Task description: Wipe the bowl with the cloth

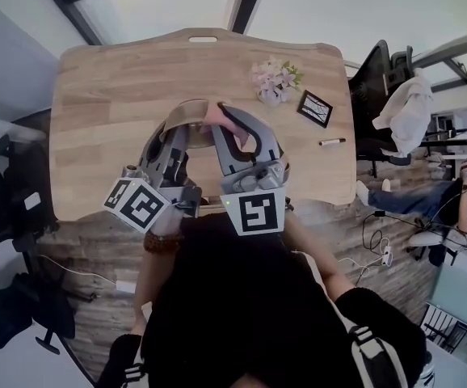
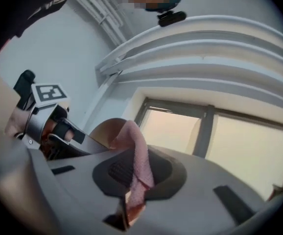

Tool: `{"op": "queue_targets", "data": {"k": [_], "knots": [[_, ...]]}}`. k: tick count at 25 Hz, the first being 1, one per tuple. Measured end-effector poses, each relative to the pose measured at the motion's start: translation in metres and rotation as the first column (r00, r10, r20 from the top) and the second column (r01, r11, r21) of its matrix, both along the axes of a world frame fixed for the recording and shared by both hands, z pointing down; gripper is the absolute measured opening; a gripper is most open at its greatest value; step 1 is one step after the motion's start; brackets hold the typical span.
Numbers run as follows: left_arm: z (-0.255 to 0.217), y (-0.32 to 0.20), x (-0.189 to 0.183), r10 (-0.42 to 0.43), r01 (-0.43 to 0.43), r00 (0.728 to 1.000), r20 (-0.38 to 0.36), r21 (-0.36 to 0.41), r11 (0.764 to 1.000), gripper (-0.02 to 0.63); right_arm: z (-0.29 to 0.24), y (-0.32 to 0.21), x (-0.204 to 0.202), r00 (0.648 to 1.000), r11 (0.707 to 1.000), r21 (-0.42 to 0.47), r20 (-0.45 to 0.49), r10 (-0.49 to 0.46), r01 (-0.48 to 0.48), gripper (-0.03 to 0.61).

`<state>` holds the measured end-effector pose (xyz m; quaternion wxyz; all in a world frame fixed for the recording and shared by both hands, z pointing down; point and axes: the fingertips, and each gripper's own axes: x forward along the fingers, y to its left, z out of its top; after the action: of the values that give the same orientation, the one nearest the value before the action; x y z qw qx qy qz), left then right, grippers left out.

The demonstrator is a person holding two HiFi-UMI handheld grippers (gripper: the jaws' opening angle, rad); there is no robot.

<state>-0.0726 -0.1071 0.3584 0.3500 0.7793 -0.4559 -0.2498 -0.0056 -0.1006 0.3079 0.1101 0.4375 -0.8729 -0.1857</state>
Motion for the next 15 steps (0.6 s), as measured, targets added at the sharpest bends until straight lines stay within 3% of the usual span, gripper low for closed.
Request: {"op": "queue_targets", "data": {"k": [1, 3, 4, 5, 6, 7, 9, 10, 11, 13, 14, 15], "knots": [[-0.005, 0.001, -0.003, -0.019, 0.021, 0.996, -0.091, 0.015, 1.0, 0.037, -0.005, 0.002, 0.002, 0.995, 1.0, -0.01, 0.101, 0.026, -0.025, 0.023], [-0.009, 0.002, -0.006, -0.034, 0.042, 0.96, -0.28, 0.023, 0.999, 0.04, -0.015, 0.004, 0.003, 0.96, 0.999, -0.036, 0.279, 0.04, -0.031, 0.023], [-0.007, 0.003, -0.005, -0.029, 0.038, 0.937, -0.349, 0.018, 0.999, 0.041, -0.015, 0.004, 0.002, 0.942, 0.998, -0.066, 0.334, 0.034, -0.013, 0.023], [-0.004, 0.003, -0.002, -0.012, 0.02, 0.928, -0.373, 0.016, 1.0, 0.044, -0.012, 0.002, 0.002, 0.932, 0.994, -0.108, 0.361, 0.026, 0.014, 0.025], [0.001, 0.004, 0.002, 0.016, -0.01, 0.941, -0.339, 0.021, 1.0, 0.05, -0.006, -0.002, 0.003, 0.934, 0.988, -0.146, 0.356, 0.013, 0.042, 0.026], [0.005, 0.004, 0.006, 0.05, -0.043, 0.967, -0.25, 0.031, 0.999, 0.068, 0.001, -0.006, 0.004, 0.949, 0.985, -0.161, 0.315, -0.01, 0.064, 0.026], [0.007, 0.006, 0.006, 0.075, -0.076, 0.997, 0.035, 0.053, 0.996, 0.117, 0.015, -0.011, 0.003, 0.991, 0.989, -0.118, 0.108, -0.079, 0.091, 0.024], [0.006, 0.007, 0.003, 0.052, -0.069, 0.976, 0.212, 0.075, 0.995, 0.165, 0.022, -0.01, 0.002, 0.993, 0.991, -0.078, -0.035, -0.109, 0.106, 0.02], [0.003, 0.008, 0.0, 0.015, -0.065, 0.917, 0.399, 0.113, 0.991, 0.17, 0.024, -0.008, 0.002, 0.981, 0.991, -0.037, -0.145, -0.13, 0.126, 0.023], [-0.01, 0.012, 0.005, -0.068, -0.125, 0.716, 0.695, 0.223, 0.967, 0.17, 0.019, -0.005, 0.0, 0.959, 0.987, 0.016, -0.239, -0.152, 0.161, 0.025], [-0.018, 0.016, 0.012, -0.101, -0.181, 0.622, 0.777, 0.269, 0.946, 0.169, 0.017, -0.004, -0.001, 0.954, 0.986, 0.026, -0.255, -0.156, 0.168, 0.024], [-0.024, 0.019, 0.017, -0.117, -0.23, 0.556, 0.823, 0.288, 0.93, 0.147, 0.015, -0.004, -0.001, 0.953, 0.985, 0.022, -0.257, -0.158, 0.169, 0.021]]}}
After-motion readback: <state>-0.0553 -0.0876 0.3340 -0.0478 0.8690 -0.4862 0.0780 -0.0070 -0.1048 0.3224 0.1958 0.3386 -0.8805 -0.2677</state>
